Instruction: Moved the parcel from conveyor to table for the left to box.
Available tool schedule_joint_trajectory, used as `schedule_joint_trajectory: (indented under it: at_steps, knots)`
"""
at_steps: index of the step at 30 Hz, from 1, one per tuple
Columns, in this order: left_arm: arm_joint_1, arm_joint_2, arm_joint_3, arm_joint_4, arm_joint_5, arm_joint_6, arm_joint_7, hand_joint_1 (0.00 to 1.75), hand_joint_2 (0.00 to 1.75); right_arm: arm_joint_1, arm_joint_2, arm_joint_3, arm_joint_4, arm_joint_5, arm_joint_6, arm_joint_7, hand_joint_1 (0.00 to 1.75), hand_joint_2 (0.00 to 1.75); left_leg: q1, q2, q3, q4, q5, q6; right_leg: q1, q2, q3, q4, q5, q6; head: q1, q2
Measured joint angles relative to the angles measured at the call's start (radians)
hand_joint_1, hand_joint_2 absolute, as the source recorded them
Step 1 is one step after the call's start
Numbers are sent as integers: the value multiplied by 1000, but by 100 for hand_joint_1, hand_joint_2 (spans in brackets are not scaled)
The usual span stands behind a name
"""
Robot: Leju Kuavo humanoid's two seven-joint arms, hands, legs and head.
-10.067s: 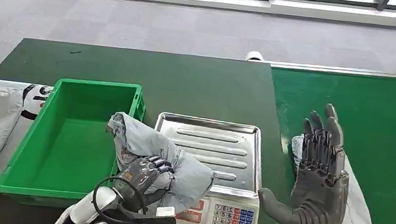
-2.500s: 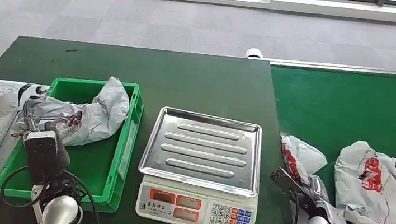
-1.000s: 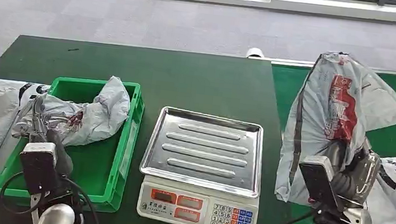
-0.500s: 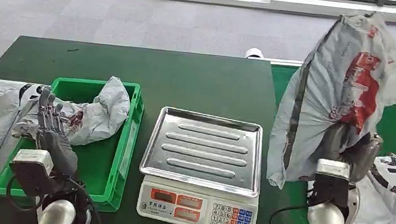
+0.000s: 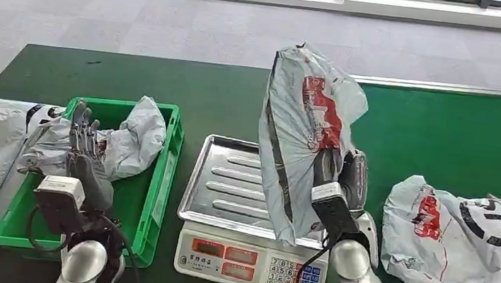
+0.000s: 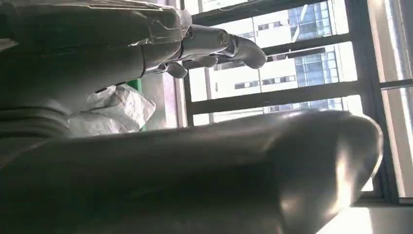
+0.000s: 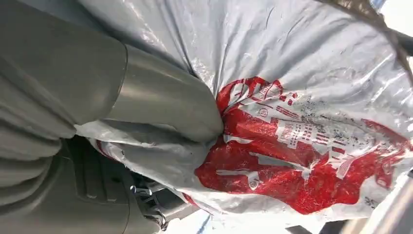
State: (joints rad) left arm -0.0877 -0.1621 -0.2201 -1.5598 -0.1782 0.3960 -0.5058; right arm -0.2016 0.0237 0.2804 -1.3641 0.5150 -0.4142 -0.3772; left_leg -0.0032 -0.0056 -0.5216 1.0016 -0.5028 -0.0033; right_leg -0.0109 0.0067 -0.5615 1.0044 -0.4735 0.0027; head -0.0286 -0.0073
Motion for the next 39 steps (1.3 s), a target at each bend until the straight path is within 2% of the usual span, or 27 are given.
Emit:
schedule_joint_trajectory:
  at_steps: [8,27,28,29,37,39]
  knots:
    - [-23,0,-19,25,-8,-18,7,0,0,42,45,80,3,-6,132,41,175,175,0,0,0,0,0,0,0,0,0,0,0,0,0,0]
    - [-43,2,-23,53,-8,-21,14,0,0,61,61,125,10,-16,151,45,175,175,0,0,0,0,0,0,0,0,0,0,0,0,0,0]
    - [-46,2,-24,53,-8,-23,16,0,0,61,61,126,13,-21,157,47,9,175,0,0,0,0,0,0,0,0,0,0,0,0,0,0]
    - [-51,2,-26,54,-8,-26,18,0,0,61,61,127,15,-22,161,48,0,175,0,0,0,0,0,0,0,0,0,0,0,0,0,0]
    - [-58,5,-38,58,-14,-32,37,0,0,62,59,127,36,64,56,107,0,175,0,1,0,0,0,0,0,0,0,0,0,0,0,0]
    - [-58,6,-40,58,-26,-42,41,0,0,69,55,122,37,138,-22,131,0,175,0,0,0,0,0,0,0,0,-1,0,0,0,0,0]
